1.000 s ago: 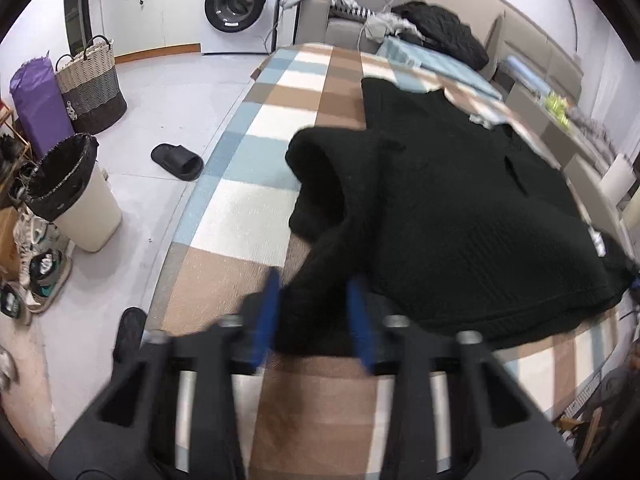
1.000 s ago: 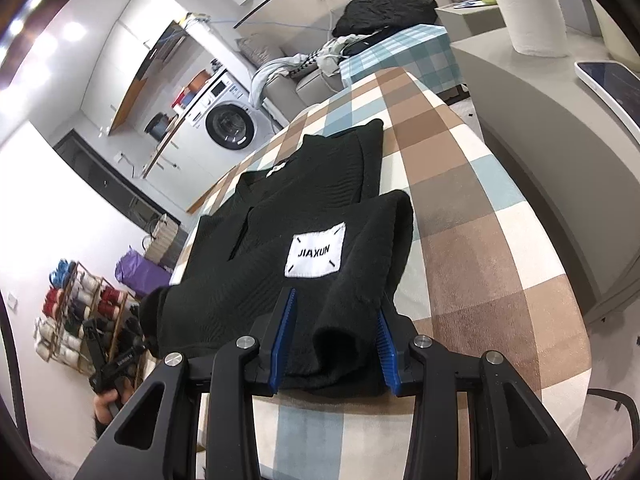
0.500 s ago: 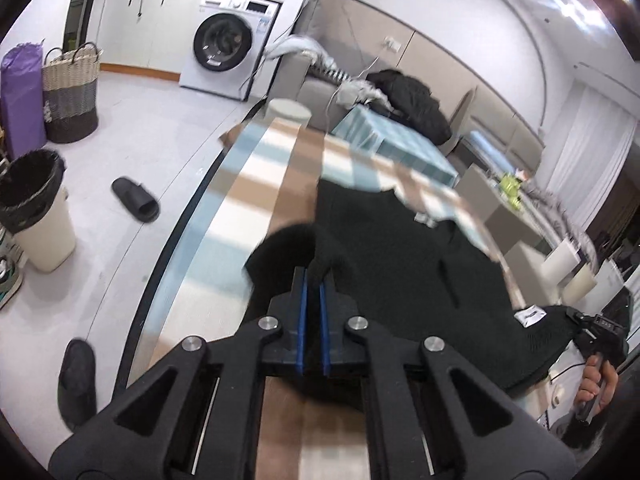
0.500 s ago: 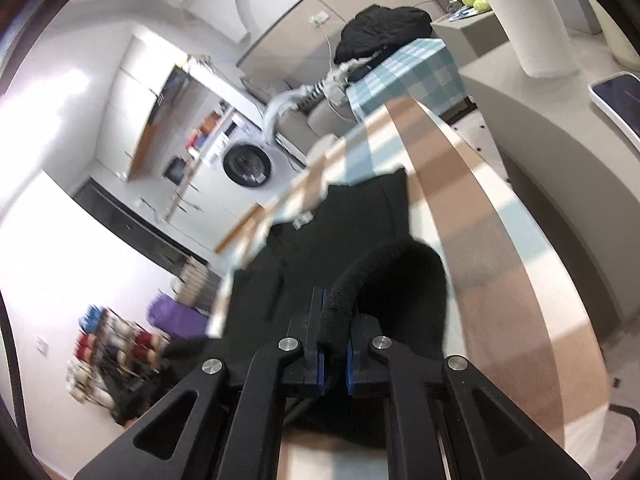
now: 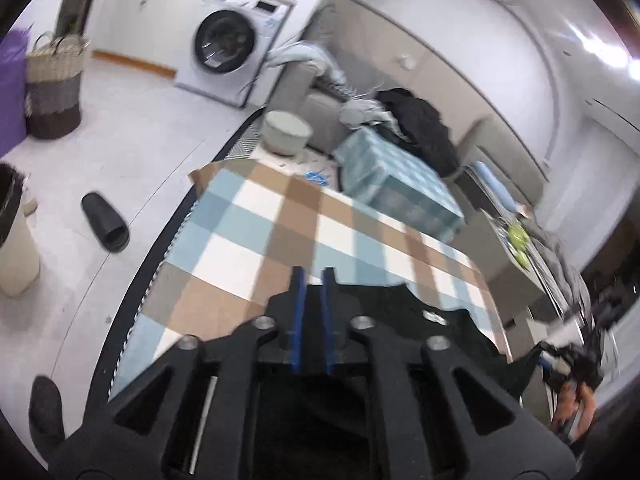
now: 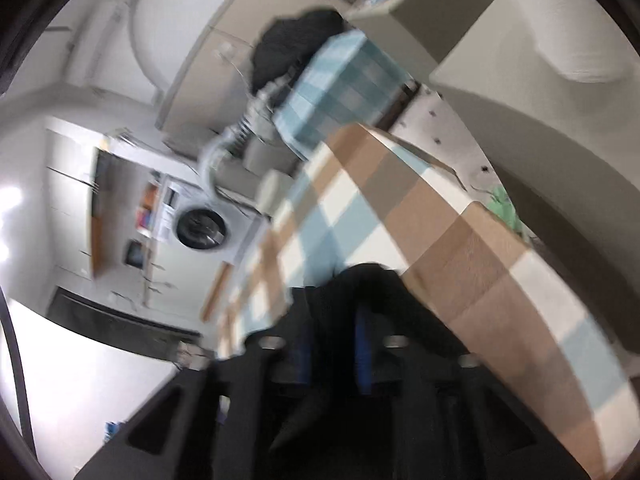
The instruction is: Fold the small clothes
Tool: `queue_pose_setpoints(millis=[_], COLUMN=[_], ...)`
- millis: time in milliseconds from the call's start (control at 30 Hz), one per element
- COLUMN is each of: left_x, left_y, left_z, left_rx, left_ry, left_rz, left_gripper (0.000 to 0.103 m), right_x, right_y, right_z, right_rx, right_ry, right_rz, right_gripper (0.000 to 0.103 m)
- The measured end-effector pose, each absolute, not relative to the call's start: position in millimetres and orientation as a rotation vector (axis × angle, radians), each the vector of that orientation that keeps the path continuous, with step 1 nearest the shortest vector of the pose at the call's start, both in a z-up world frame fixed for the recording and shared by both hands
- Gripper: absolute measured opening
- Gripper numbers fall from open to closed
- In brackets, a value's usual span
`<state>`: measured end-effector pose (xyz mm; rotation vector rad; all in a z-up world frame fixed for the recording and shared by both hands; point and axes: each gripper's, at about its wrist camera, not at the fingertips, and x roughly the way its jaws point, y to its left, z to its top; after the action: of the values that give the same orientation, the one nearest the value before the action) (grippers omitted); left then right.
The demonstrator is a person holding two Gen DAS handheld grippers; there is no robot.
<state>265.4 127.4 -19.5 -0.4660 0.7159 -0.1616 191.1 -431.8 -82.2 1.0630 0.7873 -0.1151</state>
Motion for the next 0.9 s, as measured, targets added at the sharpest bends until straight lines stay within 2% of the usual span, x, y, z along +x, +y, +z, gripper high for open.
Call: queue_pose_setpoints(millis=[33, 100, 133, 200, 367, 600, 667, 733, 800, 900], left_x=[274, 279, 278, 276, 259, 245, 250, 253, 255, 263], left_y=[131, 136, 137, 132, 115, 91, 87, 86, 87, 92], left_z=[-25, -38, -44, -56, -90, -104, -108, -107, -104, -87], left_rx=[-0.483, -0.521, -0.516, -0.467, -0.389, -0.361, -0.372, -0.392, -0.427, -0.459], left_ry=[0.739, 0.757, 0.756, 0.784, 0.904, 0.948, 0.953, 0.950, 0.926, 0.864], left_rz=[-0.153, -0.157, -0.156, -0.155, -0.189, -0.262, -0.259, -0.277, -0.301, -0.306], left_gripper=[0.042, 0.061, 0.064, 0.064, 0.064, 0.064, 0.053, 0.015, 0.004, 0.003], right_x=[196, 194, 190, 182, 161, 153, 155, 161, 162, 160], right_y=[-437, -445, -448, -450, -440, -409, -404, -402, -400, -400], right_z=[-86, -88, -88, -88, -94, -91, -92, -96, -100, -104], right_rx=[1.055, 1.037, 1.016, 0.946, 0.845, 0.787, 0.774, 0.756, 0.765, 0.781], right_ry=[0.795, 0.794, 0.795, 0.814, 0.879, 0.894, 0.897, 0.920, 0.931, 0.937], right_rz=[-0.124, -0.151, -0.152, -0.163, -0.137, -0.035, -0.035, -0.061, -0.052, -0.059], right_gripper=[0.035, 0.044, 0.046, 0.049, 0.049, 0.050, 0.050, 0.050, 0.050, 0.050])
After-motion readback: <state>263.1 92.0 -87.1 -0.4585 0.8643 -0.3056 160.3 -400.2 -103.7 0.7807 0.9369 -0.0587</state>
